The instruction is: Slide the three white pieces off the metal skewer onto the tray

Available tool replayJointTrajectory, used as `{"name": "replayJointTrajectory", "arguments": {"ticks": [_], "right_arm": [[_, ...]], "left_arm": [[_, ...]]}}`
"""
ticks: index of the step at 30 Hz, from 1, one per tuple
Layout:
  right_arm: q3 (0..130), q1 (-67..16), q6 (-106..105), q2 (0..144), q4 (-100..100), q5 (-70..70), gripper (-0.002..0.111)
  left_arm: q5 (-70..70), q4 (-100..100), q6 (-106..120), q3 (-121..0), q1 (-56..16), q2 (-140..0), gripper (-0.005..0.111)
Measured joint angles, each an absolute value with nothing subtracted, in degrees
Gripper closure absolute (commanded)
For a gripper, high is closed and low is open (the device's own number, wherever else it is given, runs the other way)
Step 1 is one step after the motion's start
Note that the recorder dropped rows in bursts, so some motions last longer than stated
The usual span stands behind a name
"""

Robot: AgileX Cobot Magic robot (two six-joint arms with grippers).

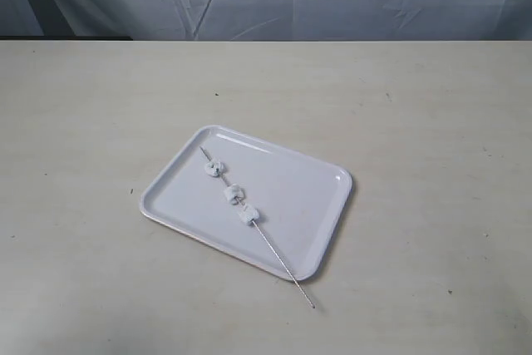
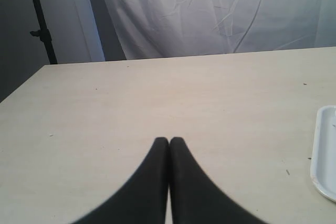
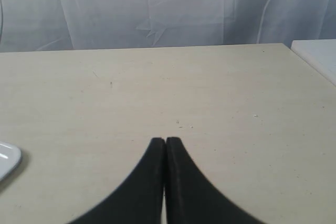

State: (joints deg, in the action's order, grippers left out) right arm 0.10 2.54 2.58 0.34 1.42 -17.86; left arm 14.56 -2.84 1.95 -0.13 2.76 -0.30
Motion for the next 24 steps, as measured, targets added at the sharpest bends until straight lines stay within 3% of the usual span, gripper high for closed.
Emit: {"name": "replayJointTrajectory", "arguments": {"ticks": [19, 24], "right_arm": [[0.1, 2.54, 2.58, 0.34, 1.42, -17.86, 0.109], [0.1, 2.54, 2.58, 0.34, 1.42, -13.25, 0.109]], "left_arm": [[14.44, -4.88, 1.95, -0.13, 2.76, -0.3, 0.107], [7.92, -5.82, 1.95, -0.13, 2.76, -0.3, 0.107]]}}
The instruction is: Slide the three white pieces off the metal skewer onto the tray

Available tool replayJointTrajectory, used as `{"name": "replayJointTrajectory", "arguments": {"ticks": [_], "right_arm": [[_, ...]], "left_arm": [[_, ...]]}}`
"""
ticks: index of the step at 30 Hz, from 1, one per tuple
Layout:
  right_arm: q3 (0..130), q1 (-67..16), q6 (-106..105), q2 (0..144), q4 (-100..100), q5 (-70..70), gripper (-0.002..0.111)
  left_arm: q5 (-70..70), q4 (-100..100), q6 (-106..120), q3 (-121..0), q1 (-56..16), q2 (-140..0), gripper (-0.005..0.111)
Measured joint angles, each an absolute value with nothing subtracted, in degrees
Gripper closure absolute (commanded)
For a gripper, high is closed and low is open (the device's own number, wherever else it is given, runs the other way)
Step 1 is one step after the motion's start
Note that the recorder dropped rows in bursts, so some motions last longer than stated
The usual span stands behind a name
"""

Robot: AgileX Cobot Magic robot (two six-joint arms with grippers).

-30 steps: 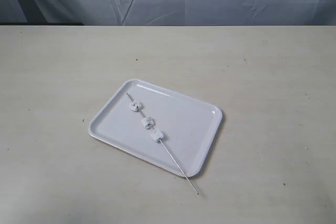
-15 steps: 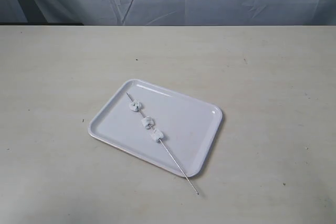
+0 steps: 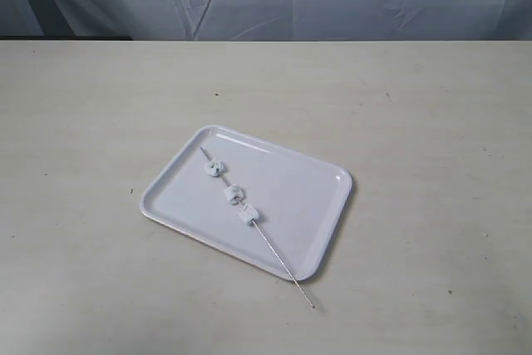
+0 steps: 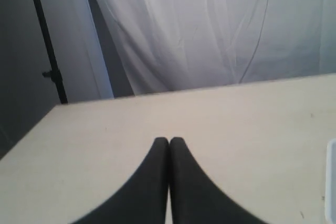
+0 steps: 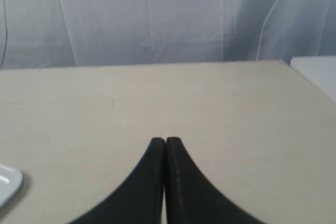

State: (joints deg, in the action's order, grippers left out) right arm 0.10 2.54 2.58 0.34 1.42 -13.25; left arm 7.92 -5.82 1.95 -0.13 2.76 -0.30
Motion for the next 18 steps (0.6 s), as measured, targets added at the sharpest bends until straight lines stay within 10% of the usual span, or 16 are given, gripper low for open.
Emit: {"name": "replayJointTrajectory", "arguments": {"ticks": [18], "right_arm": [[0.1, 2.54, 2.58, 0.34, -0.88, 18.29, 0.109]], "left_arm": [[-16.34, -7.38, 1.95, -0.13, 2.76, -0.26, 0.107]]}}
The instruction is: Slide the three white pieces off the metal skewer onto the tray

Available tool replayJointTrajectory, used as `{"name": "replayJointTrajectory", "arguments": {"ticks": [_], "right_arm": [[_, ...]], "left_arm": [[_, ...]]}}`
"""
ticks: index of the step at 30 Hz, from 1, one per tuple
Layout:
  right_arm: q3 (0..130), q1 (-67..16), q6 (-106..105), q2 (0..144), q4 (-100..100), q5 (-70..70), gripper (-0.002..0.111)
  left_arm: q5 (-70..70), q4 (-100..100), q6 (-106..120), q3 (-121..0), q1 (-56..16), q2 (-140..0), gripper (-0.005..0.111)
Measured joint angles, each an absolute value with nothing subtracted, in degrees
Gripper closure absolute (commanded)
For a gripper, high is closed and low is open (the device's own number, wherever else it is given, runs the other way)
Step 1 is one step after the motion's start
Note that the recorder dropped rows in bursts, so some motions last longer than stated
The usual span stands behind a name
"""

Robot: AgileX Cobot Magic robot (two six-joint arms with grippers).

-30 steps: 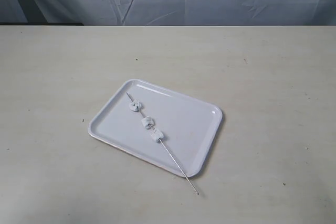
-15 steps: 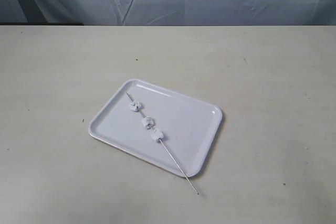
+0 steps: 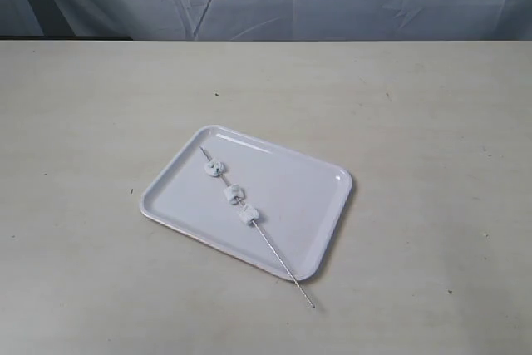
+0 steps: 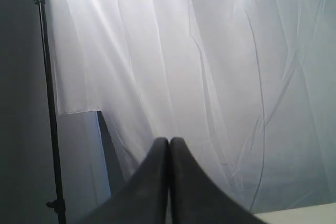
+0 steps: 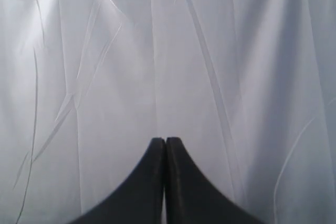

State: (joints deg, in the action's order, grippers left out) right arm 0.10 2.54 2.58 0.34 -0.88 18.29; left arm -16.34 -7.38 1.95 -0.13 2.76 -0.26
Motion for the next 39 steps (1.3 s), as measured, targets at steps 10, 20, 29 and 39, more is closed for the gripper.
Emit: {"name": "replayJointTrajectory", "arguments": {"ticks": [10, 20, 29, 39], "right_arm": [[0.1, 2.54, 2.58, 0.34, -1.95, 20.85, 0.109], [0.1, 2.54, 6.93, 0.3, -1.95, 29.02, 0.109], [3.21, 2.54, 36.13, 0.2, 9.42, 14.09, 0.109], [31.32, -9.26, 48.95, 25.95, 29.96, -1.59, 0.109]], "left_arm": [[-37.77, -7.38, -1.78, -0.13, 2.76, -0.17, 0.107], [-31.67, -10.99, -2.14, -1.26, 2.76, -0.17, 0.107], [-26.93, -14.4, -20.35, -2.58, 2.76, -1.64, 0.107], [-25.86, -59.76, -55.09, -33.94, -1.58, -35.65, 0.107]]}}
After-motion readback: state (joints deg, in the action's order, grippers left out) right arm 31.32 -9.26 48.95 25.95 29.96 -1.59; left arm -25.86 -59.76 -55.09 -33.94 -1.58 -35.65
